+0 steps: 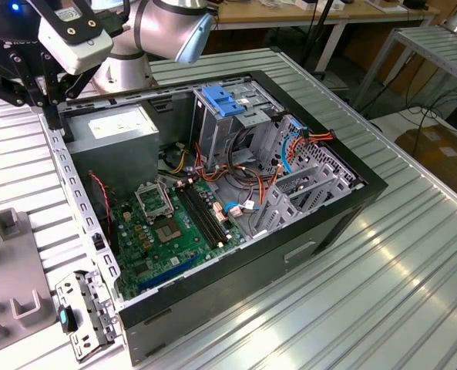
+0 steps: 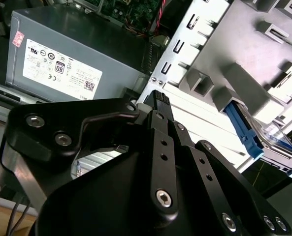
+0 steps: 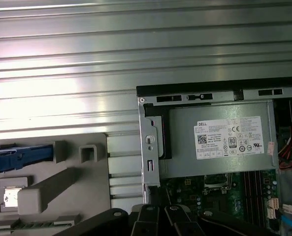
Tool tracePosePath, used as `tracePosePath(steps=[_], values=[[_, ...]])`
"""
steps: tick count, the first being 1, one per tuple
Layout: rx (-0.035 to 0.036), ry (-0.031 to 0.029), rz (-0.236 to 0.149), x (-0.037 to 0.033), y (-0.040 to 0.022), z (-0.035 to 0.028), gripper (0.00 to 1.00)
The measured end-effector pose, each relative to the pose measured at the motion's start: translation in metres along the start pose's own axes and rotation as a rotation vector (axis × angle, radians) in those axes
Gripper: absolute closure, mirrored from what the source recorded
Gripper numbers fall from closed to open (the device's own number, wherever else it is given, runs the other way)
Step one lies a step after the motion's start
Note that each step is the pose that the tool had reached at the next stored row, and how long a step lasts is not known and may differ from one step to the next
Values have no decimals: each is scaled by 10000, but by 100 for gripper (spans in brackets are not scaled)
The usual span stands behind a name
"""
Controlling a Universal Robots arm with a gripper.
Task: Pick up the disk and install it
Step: 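Reach for the disk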
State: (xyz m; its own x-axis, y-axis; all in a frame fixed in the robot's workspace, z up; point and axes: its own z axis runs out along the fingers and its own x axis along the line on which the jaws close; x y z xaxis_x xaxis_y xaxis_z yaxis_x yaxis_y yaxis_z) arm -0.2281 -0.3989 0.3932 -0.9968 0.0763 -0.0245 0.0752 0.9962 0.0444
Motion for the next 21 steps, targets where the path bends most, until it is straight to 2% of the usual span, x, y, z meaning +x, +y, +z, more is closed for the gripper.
tracePosePath(steps=[8, 12, 21], values=[[0, 0, -1, 95, -6, -2, 89], [0, 0, 0, 179, 1, -3, 89], [0, 0, -1, 367, 94, -1, 89]])
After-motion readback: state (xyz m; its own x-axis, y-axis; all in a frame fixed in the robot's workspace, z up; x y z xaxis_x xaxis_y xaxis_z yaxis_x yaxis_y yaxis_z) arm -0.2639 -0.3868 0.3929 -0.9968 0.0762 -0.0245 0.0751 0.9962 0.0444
